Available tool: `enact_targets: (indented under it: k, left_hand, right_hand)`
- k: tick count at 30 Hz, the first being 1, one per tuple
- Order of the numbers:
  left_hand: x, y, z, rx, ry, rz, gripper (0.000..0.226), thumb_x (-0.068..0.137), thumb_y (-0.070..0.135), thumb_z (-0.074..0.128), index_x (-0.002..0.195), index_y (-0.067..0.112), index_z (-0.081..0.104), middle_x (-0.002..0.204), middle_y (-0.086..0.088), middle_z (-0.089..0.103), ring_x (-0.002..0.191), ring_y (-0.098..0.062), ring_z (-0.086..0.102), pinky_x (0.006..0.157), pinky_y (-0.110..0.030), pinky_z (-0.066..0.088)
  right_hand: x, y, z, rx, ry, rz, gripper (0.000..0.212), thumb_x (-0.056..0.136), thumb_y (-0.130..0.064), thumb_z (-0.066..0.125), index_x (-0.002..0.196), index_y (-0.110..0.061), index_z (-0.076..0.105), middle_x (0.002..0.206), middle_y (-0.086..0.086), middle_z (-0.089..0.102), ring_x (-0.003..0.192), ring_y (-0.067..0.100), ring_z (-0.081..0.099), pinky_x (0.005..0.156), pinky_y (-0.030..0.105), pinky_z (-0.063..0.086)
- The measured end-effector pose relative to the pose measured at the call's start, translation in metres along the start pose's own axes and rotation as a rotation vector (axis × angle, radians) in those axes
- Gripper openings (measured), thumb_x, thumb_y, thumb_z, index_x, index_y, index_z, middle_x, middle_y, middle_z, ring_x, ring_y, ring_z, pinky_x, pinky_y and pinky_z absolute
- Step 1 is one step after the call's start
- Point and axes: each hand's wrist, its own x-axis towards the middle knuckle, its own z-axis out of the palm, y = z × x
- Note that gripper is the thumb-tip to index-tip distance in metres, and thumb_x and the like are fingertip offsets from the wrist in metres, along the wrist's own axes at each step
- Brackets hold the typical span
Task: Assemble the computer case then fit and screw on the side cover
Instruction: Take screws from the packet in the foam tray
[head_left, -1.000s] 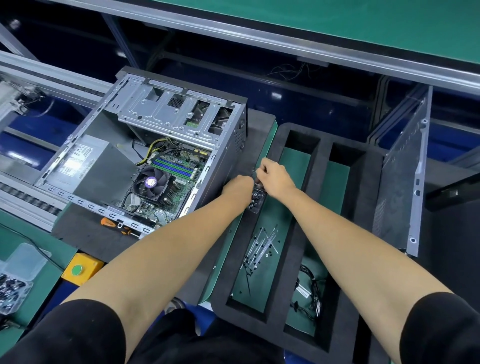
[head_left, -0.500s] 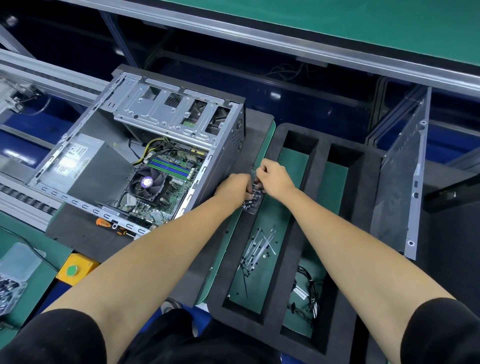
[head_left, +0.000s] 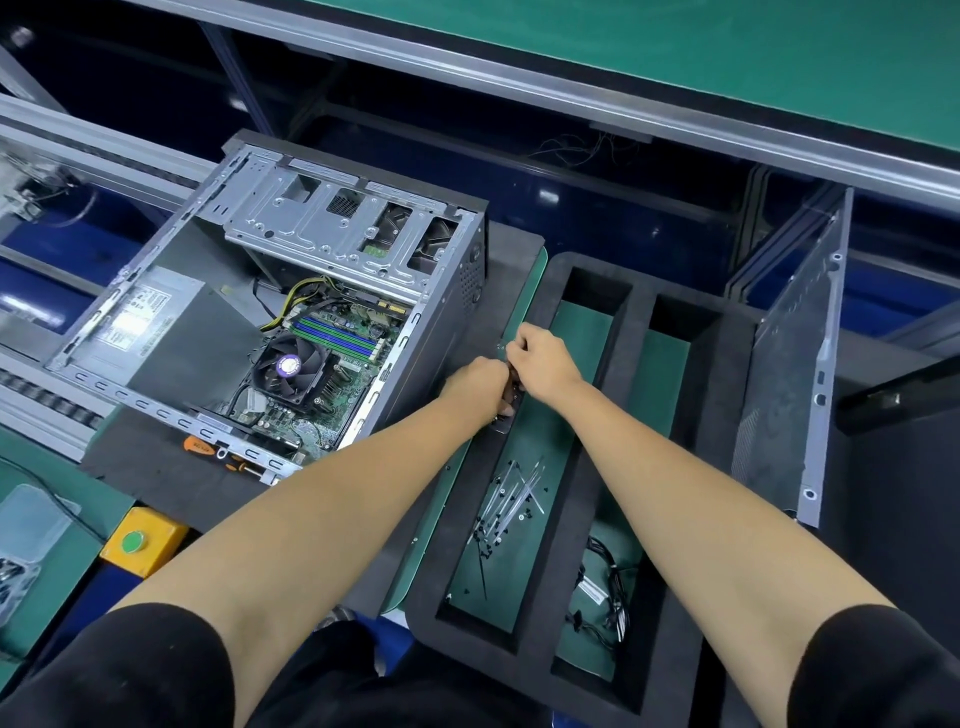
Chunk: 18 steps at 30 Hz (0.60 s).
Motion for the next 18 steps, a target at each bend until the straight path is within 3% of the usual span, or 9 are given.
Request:
enact_targets:
  k: [4,6,8,10,12,14,18]
  left_hand:
    - [0.001,0.002,-0.002,-0.010,-0.005,0.004,0.013,0.094,0.013,0.066,0.105,0.006,0.066,0.097,-0.009,0.063,0.083,-0.027,0.060,0.072,-0.034,0.049]
    - [0.001,0.001,-0.005,-0.012,-0.020,0.023,0.009,0.098,0.014,0.061,0.098,0.004,0.062,0.093,-0.011,0.059,0.082,-0.027,0.058,0.072,-0.036,0.048]
    - [0.002,-0.004,-0.008,-0.083,-0.017,0.003,0.013,0.099,0.012,0.058,0.090,0.002,0.062,0.095,-0.015,0.062,0.083,-0.030,0.060,0.076,-0.038,0.051]
    - [0.001,-0.012,-0.010,-0.170,-0.012,-0.041,0.017,0.099,0.008,0.056,0.102,-0.002,0.070,0.102,-0.016,0.068,0.085,-0.025,0.062,0.079,-0.037,0.053]
    - [0.000,-0.020,-0.008,-0.288,-0.033,-0.059,0.021,0.101,0.005,0.053,0.106,-0.004,0.071,0.103,-0.013,0.071,0.081,-0.019,0.060,0.070,-0.030,0.049]
    - [-0.001,-0.025,-0.005,-0.481,-0.072,-0.076,0.021,0.103,0.006,0.049,0.098,-0.004,0.067,0.104,-0.015,0.072,0.073,-0.017,0.058,0.064,-0.027,0.046]
    - [-0.001,-0.027,-0.003,-0.775,-0.035,-0.143,0.016,0.103,0.013,0.041,0.086,0.015,0.042,0.086,-0.013,0.055,0.060,-0.015,0.038,0.048,-0.026,0.031]
  right_hand:
    - [0.000,-0.001,-0.001,-0.008,0.014,-0.006,0.028,0.098,-0.022,0.050,0.073,-0.015,0.040,0.076,0.008,0.054,0.071,0.023,0.046,0.063,0.036,0.043]
    - [0.000,-0.001,-0.002,0.006,0.009,0.007,0.027,0.099,-0.021,0.051,0.074,-0.015,0.041,0.080,0.013,0.061,0.071,0.023,0.050,0.068,0.046,0.058]
    - [0.000,-0.002,-0.003,0.017,-0.003,0.033,0.025,0.099,-0.021,0.050,0.076,-0.015,0.043,0.092,0.020,0.069,0.070,0.024,0.054,0.072,0.058,0.060]
    - [-0.001,-0.003,-0.003,0.018,-0.008,0.046,0.024,0.099,-0.021,0.050,0.077,-0.015,0.043,0.097,0.022,0.070,0.069,0.023,0.055,0.069,0.060,0.060]
    - [-0.002,-0.004,-0.003,0.018,-0.010,0.044,0.023,0.099,-0.021,0.050,0.077,-0.015,0.043,0.098,0.022,0.070,0.069,0.024,0.059,0.066,0.060,0.060]
    - [-0.003,-0.006,-0.004,0.015,-0.013,0.041,0.023,0.099,-0.021,0.050,0.078,-0.016,0.043,0.097,0.021,0.071,0.073,0.032,0.068,0.066,0.059,0.060]
    - [-0.006,-0.009,-0.006,0.022,-0.030,0.053,0.022,0.100,-0.020,0.050,0.080,-0.015,0.045,0.098,0.020,0.071,0.087,0.039,0.073,0.065,0.058,0.061]
